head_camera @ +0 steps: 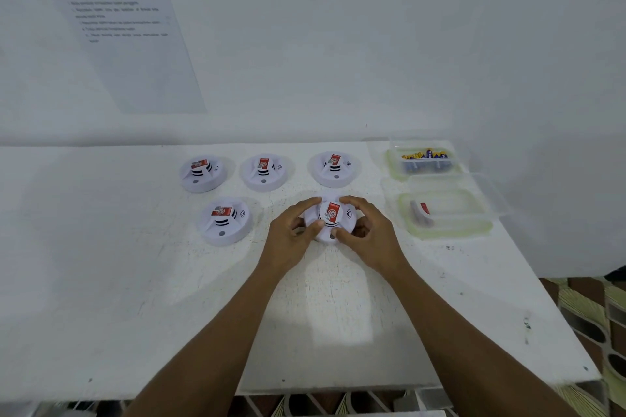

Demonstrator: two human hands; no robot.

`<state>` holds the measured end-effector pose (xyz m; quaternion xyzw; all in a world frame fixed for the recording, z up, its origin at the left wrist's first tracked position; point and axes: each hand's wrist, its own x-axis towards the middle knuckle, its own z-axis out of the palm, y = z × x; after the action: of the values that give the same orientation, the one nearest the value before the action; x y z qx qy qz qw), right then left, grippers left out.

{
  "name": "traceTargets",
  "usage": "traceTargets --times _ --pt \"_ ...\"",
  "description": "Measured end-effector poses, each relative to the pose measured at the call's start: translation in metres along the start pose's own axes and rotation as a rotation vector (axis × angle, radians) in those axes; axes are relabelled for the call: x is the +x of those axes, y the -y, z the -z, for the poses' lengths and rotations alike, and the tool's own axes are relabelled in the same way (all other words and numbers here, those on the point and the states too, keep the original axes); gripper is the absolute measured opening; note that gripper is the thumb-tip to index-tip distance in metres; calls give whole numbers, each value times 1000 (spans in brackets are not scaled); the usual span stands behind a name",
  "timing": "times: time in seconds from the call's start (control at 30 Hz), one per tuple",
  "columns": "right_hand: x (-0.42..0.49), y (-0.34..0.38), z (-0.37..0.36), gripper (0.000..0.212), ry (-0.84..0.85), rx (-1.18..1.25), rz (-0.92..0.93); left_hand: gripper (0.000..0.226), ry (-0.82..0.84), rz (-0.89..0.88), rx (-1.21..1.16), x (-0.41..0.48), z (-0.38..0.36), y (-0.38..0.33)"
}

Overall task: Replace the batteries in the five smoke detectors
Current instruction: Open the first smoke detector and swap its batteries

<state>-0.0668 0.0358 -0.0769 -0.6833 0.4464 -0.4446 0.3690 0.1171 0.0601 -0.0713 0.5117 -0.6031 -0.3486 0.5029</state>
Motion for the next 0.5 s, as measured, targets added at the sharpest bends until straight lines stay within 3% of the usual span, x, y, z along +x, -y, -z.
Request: traceTargets --times 0.13,0.5 --pt "2 1 8 43 52 147 -97 40 8 -21 -11 -2 1 -2" --pt "4 4 11 37 77 241 -157 43 42 5 -51 0 2 5"
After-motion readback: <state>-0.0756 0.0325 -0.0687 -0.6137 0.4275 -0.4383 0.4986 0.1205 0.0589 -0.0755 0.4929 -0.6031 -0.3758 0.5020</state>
